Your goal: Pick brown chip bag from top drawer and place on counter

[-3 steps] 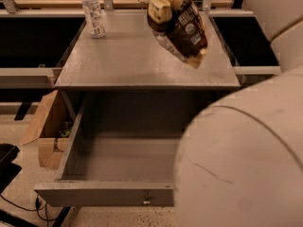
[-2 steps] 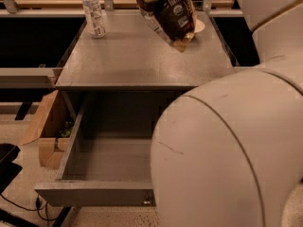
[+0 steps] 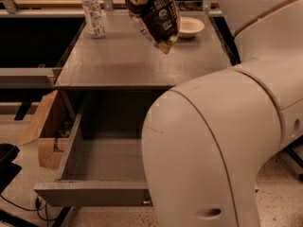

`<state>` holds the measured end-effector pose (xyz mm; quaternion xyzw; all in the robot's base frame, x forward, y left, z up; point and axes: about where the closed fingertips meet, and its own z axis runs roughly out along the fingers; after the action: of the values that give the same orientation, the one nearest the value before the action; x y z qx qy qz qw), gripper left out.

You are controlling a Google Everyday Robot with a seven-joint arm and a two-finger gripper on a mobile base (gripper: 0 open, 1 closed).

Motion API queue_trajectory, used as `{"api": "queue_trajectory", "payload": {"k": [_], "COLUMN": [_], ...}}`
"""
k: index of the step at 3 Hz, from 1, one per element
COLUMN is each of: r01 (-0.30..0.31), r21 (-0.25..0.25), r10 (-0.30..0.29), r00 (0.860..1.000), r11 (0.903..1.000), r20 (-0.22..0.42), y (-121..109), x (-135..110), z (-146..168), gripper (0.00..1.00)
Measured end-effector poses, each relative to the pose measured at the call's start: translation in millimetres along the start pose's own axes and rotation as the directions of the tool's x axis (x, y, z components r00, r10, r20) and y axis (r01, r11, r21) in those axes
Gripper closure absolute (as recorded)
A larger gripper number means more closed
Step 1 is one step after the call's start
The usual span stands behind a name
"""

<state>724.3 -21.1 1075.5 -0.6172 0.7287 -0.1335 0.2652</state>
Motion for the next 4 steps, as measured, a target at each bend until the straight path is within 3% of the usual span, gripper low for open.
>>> {"api": "queue_trajectory", "payload": {"k": [3, 4], "r01": [0.0, 0.0], "r21": [0.001, 0.001], "r10": [0.0, 0.0], "r00": [1.0, 1.0], "r11": [1.0, 1.0], "r20": [0.0, 0.0], "y": [-0.2, -0.2], "x": [-0.1, -0.1], "z": [-0.1, -0.1], "gripper": [0.05, 0.0]}}
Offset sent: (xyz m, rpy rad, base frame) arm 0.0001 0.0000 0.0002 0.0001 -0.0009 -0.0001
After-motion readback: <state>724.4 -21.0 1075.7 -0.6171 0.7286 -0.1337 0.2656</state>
